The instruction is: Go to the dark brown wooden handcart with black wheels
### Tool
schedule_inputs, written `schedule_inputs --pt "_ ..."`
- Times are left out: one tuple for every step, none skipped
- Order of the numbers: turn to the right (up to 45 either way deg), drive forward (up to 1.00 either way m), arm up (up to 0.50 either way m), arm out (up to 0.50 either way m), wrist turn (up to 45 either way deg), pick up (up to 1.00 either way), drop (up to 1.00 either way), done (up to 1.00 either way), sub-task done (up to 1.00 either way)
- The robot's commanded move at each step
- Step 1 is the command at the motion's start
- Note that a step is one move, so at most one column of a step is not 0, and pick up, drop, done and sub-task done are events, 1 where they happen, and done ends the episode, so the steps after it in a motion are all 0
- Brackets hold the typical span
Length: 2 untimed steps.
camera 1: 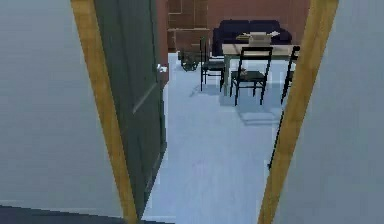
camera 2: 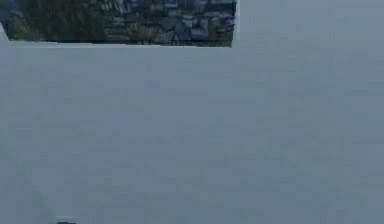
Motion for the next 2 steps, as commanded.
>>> schedule_inputs --pt "0.0 1.0 0.0 0.0 0.0 0.0 0.0 0.0 0.0" --pt "0.0 0.9 0.0 0.0 0.0 0.0 0.0 0.0 0.0"
